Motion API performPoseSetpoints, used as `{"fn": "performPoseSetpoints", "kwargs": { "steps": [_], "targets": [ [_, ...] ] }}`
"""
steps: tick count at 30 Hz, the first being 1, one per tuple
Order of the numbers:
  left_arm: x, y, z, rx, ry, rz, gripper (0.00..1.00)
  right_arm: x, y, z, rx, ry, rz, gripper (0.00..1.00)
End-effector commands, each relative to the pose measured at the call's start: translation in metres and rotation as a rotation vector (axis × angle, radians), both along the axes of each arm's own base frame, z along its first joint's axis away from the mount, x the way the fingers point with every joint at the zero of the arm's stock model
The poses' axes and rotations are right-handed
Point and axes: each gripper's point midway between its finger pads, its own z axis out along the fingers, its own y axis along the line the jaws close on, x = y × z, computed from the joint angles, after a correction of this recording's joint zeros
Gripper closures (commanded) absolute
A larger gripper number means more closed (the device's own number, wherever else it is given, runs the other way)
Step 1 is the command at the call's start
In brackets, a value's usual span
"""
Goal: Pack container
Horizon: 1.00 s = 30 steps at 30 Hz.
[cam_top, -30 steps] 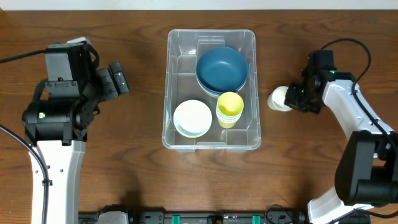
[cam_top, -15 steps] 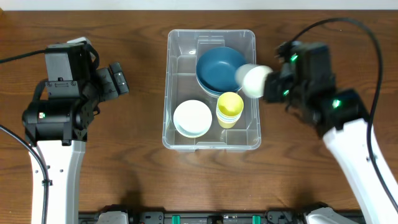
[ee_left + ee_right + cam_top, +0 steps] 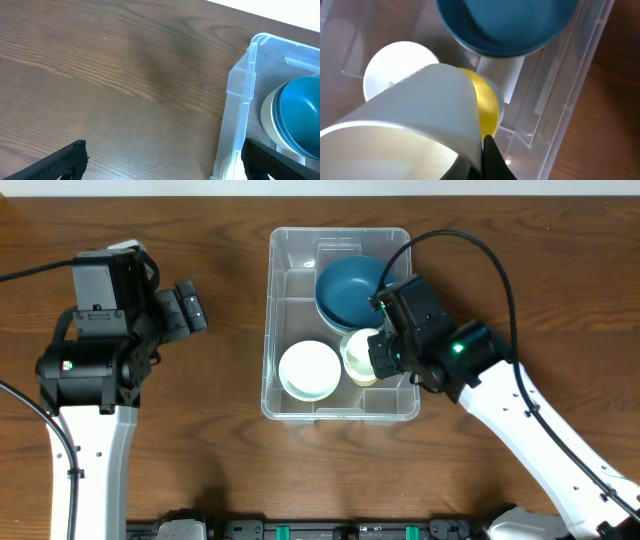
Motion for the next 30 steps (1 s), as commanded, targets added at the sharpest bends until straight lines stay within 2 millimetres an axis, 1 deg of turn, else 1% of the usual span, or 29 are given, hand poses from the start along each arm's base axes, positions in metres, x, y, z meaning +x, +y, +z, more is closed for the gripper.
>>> {"fn": "performPoseSetpoints", "kwargs": {
  "steps": [1, 6, 12, 14, 16, 17, 18, 19, 21, 25, 26, 27, 28, 30],
  "targets": [
    [0.0, 0.004, 0.0, 0.008, 0.003, 0.015, 0.02, 0.006, -0.003, 0.003, -0.008, -0.034, -0.023, 0.99],
    [0.0, 0.004, 0.0, 0.007, 0.003, 0.014, 0.02, 0.003, -0.005, 0.002, -0.021, -0.025, -0.02, 0.99],
    [0.0, 0.004, 0.0, 0.008, 0.003, 0.015, 0.02, -0.005, -0.015, -0.004, -0.052, 0.02, -0.03, 0.98],
    [0.0, 0.004, 0.0, 0.008, 0.003, 0.015, 0.02, -0.005, -0.015, -0.005, -0.054, 0.023, -0.03, 0.85],
    [0.0, 0.004, 0.0, 0.008, 0.003, 0.015, 0.02, -0.004, -0.014, -0.003, -0.049, 0.016, -0.03, 0.6],
    [0.0, 0.004, 0.0, 0.008, 0.003, 0.015, 0.02, -0.002, -0.013, -0.002, -0.042, 0.008, -0.03, 0.5],
    [0.0, 0.004, 0.0, 0.008, 0.003, 0.015, 0.02, -0.001, -0.012, 0.001, -0.034, -0.004, -0.03, 0.44],
    [0.0, 0.004, 0.0, 0.008, 0.003, 0.015, 0.02, 0.001, -0.011, 0.005, -0.026, -0.016, -0.031, 0.39],
    [0.0, 0.004, 0.0, 0.008, 0.003, 0.015, 0.02, 0.006, -0.008, 0.017, -0.002, -0.052, -0.031, 0.32],
    [0.0, 0.004, 0.0, 0.008, 0.003, 0.015, 0.02, 0.022, -0.001, 0.059, 0.073, -0.199, -0.034, 0.23],
    [0.0, 0.004, 0.0, 0.008, 0.003, 0.015, 0.02, 0.026, 0.001, 0.073, 0.092, -0.248, -0.032, 0.18],
    [0.0, 0.004, 0.0, 0.008, 0.003, 0.015, 0.02, 0.029, 0.001, 0.084, 0.108, -0.285, -0.033, 0.04],
    [0.0, 0.004, 0.0, 0.008, 0.003, 0.015, 0.02, 0.031, 0.002, 0.095, 0.123, -0.321, -0.027, 0.01],
    [0.0, 0.004, 0.0, 0.008, 0.003, 0.015, 0.02, 0.03, 0.002, 0.112, 0.154, -0.367, -0.03, 0.01]
  ]
}}
